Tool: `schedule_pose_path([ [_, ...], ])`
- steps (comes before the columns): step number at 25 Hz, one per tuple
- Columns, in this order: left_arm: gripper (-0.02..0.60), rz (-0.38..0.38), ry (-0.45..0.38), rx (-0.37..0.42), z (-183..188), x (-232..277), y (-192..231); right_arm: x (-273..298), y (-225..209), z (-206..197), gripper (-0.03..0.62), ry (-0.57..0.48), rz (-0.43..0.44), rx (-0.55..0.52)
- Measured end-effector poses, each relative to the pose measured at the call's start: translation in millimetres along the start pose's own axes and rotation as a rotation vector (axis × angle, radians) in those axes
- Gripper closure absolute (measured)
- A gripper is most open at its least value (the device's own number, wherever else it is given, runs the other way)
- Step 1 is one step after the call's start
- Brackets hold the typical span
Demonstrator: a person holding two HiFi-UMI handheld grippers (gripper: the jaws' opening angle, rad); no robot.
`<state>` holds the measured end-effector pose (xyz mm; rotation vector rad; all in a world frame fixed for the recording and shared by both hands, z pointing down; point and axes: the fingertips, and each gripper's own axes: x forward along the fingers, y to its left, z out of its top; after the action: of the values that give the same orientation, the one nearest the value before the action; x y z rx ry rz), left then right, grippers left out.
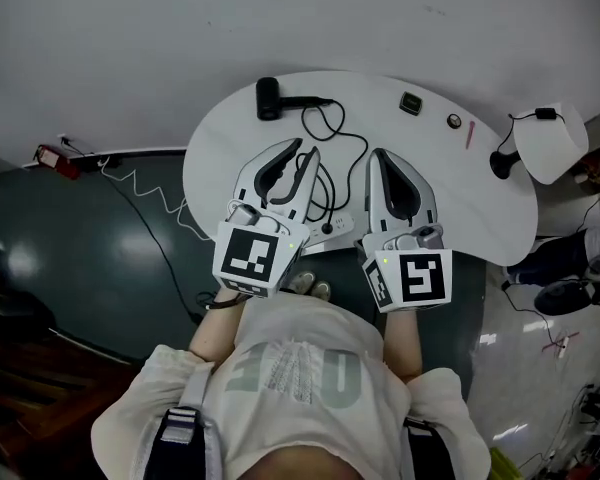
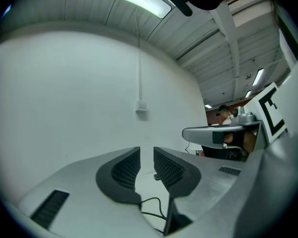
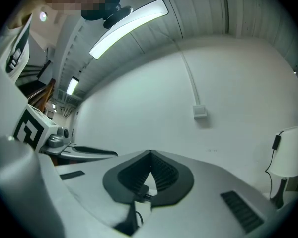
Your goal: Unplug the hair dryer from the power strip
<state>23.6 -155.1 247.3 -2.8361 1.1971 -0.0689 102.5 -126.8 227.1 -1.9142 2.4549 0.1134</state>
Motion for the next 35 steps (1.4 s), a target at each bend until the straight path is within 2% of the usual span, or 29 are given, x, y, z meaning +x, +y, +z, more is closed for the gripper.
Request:
schedule_pose_path([
  [4, 0.442, -0.099, 0.130, -0.012, -33.9, 4.7, -8.9, 6.1, 2.5, -8.7, 0.590, 0.025, 0.020, 0.008],
  [9, 0.442, -0.274, 0.394, 0.012, -113.4, -0.5, -28.2, 5.1, 3.1, -22.7, 0.589, 0.070, 0.027, 0.016],
  [13, 0.438, -0.429, 0.586, 0.099, -182.6, -17.9, -52.7, 2.5, 1.2, -38.2, 0.590, 0.116, 0.020, 0.025],
  [16, 0.373, -0.515, 0.728, 0.184, -232.8, -32.9, -67.8, -0.7, 0.0, -49.7, 0.590, 0.147, 0.015, 0.036],
  [19, 0.373, -0.565, 0.834, 0.185, -269.3, -44.5, -77.1, -4.4, -0.5, -58.9, 0.590, 0.172, 0.008, 0.046],
  [25, 0.371, -0.620, 0.990, 0.205, -326.6, -56.6, -87.1, -13.0, 0.2, -74.9, 0.591, 0.221, -0.008, 0.047],
  [35, 0.360, -0.647, 1.036, 0.248, -339.0, -54.0, -87.9, -15.6, 2.2, -93.2, 0.590, 0.274, -0.014, 0.058],
])
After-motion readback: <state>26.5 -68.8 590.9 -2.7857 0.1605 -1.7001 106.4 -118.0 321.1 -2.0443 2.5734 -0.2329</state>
